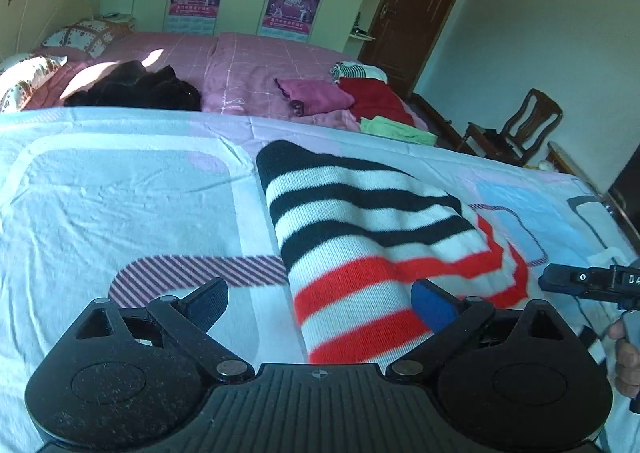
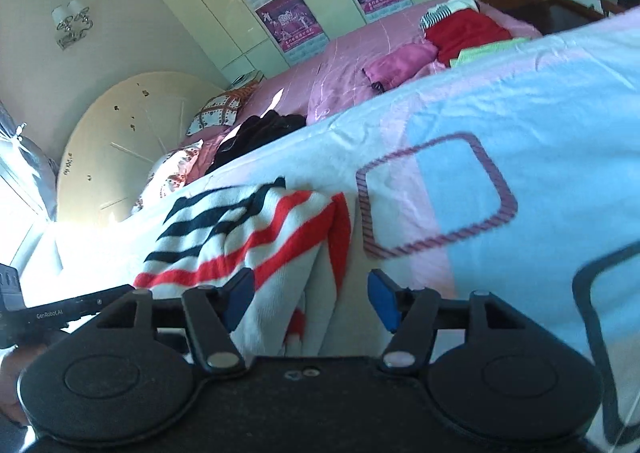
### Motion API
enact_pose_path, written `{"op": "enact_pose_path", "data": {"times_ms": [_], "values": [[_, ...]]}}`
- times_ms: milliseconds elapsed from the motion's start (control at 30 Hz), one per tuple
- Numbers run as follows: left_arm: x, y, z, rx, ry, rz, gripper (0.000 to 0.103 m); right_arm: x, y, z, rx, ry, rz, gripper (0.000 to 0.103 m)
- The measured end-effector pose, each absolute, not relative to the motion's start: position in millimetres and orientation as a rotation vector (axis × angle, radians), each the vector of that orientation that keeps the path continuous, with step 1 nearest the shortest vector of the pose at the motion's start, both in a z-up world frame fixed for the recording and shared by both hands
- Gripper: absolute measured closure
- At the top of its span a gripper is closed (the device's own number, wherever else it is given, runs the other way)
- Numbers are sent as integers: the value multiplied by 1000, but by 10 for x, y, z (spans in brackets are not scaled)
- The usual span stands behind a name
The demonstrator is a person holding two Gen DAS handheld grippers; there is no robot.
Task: Fold small clothes
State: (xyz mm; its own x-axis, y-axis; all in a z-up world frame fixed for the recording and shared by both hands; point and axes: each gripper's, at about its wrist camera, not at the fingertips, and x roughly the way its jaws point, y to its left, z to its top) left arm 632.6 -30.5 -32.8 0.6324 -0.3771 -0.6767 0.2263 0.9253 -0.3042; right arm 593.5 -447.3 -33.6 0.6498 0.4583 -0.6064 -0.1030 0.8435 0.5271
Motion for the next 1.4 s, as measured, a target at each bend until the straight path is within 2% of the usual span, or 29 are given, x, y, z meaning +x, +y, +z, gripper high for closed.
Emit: {"op": "enact_pose_path", "data": {"times_ms": [200,267,433,533,600,633,667,700,867,900,933,967,1033,1067,1100,1400], "values": [[6130,-154,-523,-299,851,-377,5,5698,-4395,-457,610,854,465,39],[6121,-131,-579,-331,860,-372,5,5672,-4277,-493,478,878,418,46],[6050,-118,-585,-316,864,-371,5,5541,-4191,-458,360,852,363,46],[5982,-58,-486,-297,846,-385,5,5446,-4382,-297,552,813,408,60],[5938,-55,-474,-300,846,-417,5,5428,-4383,-244,513,804,404,58],[5918,-64,-500,-296,857,-431,5,5451,-4368,-296,487,834,405,61],[5910,-90,-542,-270,876,-424,5,5475,-4355,-398,463,877,395,59],[5891,-119,-583,-245,886,-414,5,5469,-4376,-497,470,896,393,53],[5907,-43,-531,-333,859,-439,5,5488,-4555,-505,675,843,443,52],[5945,-36,-532,-349,861,-446,5,5533,-4593,-517,723,836,444,48],[5986,-35,-546,-371,866,-459,5,5588,-4626,-536,762,829,448,38],[6028,-30,-567,-397,874,-476,5,5639,-4645,-555,782,824,452,35],[6123,-38,-668,-471,916,-528,8,5776,-4636,-609,768,859,434,34],[6164,-36,-727,-514,943,-556,19,5832,-4608,-642,744,893,419,33],[6194,-35,-803,-583,972,-597,21,5863,-4586,-667,728,909,427,33],[6355,-110,-931,-681,1012,-673,21,6036,-4515,-740,747,957,541,29]]}}
